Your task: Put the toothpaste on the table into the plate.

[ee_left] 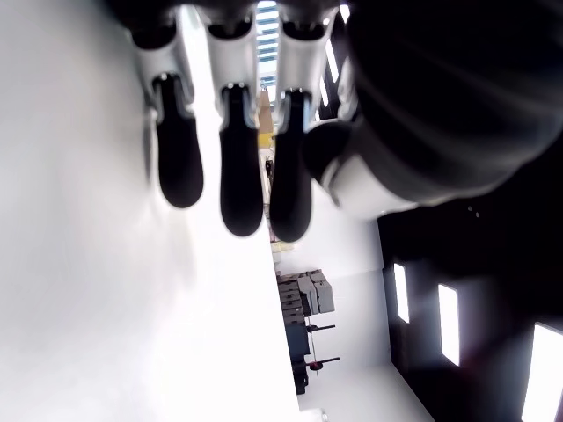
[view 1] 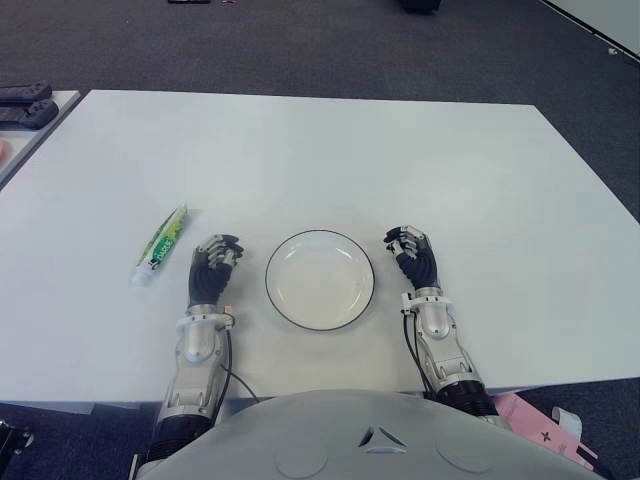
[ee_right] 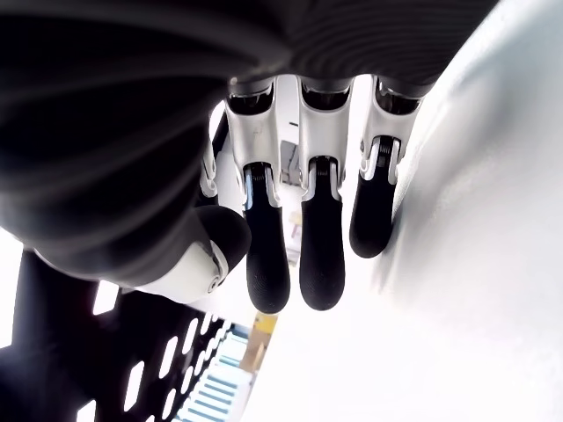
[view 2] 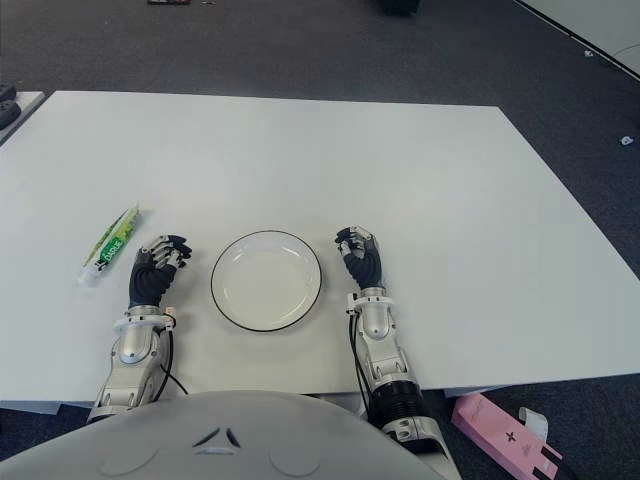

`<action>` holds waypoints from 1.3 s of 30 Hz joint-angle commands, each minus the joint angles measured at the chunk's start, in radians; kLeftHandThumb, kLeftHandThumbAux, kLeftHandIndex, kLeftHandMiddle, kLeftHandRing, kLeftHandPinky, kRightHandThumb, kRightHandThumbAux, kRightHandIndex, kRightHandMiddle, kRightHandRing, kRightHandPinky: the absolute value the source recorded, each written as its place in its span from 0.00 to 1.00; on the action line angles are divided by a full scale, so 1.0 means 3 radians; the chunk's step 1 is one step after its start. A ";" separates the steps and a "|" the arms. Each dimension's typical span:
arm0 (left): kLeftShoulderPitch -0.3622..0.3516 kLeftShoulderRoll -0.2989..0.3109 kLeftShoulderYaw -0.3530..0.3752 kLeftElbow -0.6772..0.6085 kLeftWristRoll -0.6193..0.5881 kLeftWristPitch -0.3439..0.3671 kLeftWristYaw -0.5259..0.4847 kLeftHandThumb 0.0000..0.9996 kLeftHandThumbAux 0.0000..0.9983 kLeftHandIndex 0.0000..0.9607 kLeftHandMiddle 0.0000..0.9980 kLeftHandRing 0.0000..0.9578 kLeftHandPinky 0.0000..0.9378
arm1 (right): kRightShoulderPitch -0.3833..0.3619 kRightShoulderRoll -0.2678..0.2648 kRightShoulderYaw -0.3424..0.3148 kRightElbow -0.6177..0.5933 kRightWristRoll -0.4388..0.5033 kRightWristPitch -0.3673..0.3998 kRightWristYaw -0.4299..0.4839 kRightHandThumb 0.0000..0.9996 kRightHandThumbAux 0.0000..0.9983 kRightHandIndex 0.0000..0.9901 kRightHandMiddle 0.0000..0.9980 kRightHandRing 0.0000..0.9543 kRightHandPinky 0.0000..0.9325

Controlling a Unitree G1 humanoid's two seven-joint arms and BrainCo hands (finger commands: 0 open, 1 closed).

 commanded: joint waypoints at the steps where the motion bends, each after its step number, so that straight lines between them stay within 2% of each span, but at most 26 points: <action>1: 0.0099 0.0002 -0.0014 0.0102 -0.0018 0.0130 -0.0044 0.70 0.72 0.44 0.51 0.53 0.54 | 0.0118 0.0005 0.0008 0.0196 -0.0036 0.0187 0.0011 0.70 0.73 0.43 0.50 0.52 0.45; 8: 0.0093 -0.0012 0.0013 0.0169 0.0218 -0.0178 0.0273 0.71 0.72 0.45 0.52 0.54 0.58 | 0.0120 0.0007 0.0003 0.0211 -0.0014 0.0157 0.0017 0.71 0.73 0.43 0.50 0.52 0.46; 14: 0.0098 -0.0068 0.0021 0.0077 0.0840 -0.0312 0.1028 0.70 0.72 0.45 0.55 0.58 0.59 | 0.0117 -0.0004 0.0013 0.0220 -0.0035 0.0147 0.0009 0.71 0.73 0.43 0.50 0.52 0.44; 18: 0.0046 -0.0004 -0.0023 0.0122 0.1500 -0.0180 0.1762 0.70 0.72 0.45 0.58 0.61 0.58 | 0.0113 -0.0003 0.0025 0.0229 -0.0049 0.0151 0.0002 0.71 0.73 0.43 0.50 0.52 0.45; 27: -0.0019 0.0154 -0.0101 -0.0026 0.2227 0.0233 0.2514 0.71 0.72 0.45 0.65 0.68 0.68 | 0.0102 -0.0007 0.0027 0.0259 -0.0022 0.0111 0.0013 0.70 0.73 0.43 0.50 0.53 0.47; 31: -0.0035 0.0238 -0.0101 -0.0115 0.2369 0.0479 0.2557 0.70 0.72 0.45 0.59 0.62 0.61 | 0.0089 -0.0004 0.0031 0.0290 -0.0018 0.0087 0.0009 0.70 0.73 0.43 0.50 0.52 0.47; 34: 0.0005 0.0346 -0.0056 -0.0289 0.2392 0.0711 0.2349 0.69 0.73 0.43 0.46 0.49 0.48 | 0.0076 0.0001 0.0028 0.0315 -0.0012 0.0074 0.0006 0.70 0.73 0.43 0.50 0.53 0.48; 35: 0.0045 0.0414 -0.0005 -0.0436 0.2376 0.0860 0.2129 0.68 0.73 0.43 0.41 0.44 0.45 | 0.0069 0.0003 0.0026 0.0326 -0.0010 0.0070 0.0004 0.70 0.73 0.43 0.50 0.53 0.48; 36: 0.0073 0.0462 0.0024 -0.0542 0.2361 0.0968 0.1976 0.49 0.71 0.32 0.33 0.36 0.37 | 0.0065 0.0004 0.0024 0.0335 -0.0008 0.0065 0.0002 0.70 0.73 0.43 0.50 0.53 0.48; 37: 0.0072 0.0481 0.0042 -0.0606 0.2343 0.1077 0.1862 0.42 0.70 0.28 0.30 0.32 0.35 | 0.0062 0.0003 0.0023 0.0342 -0.0008 0.0061 0.0003 0.70 0.73 0.43 0.50 0.53 0.48; 39: 0.0063 0.0486 0.0044 -0.0664 0.2323 0.1193 0.1766 0.32 0.62 0.18 0.22 0.24 0.28 | 0.0057 0.0003 0.0022 0.0349 -0.0008 0.0056 0.0003 0.70 0.73 0.43 0.50 0.53 0.49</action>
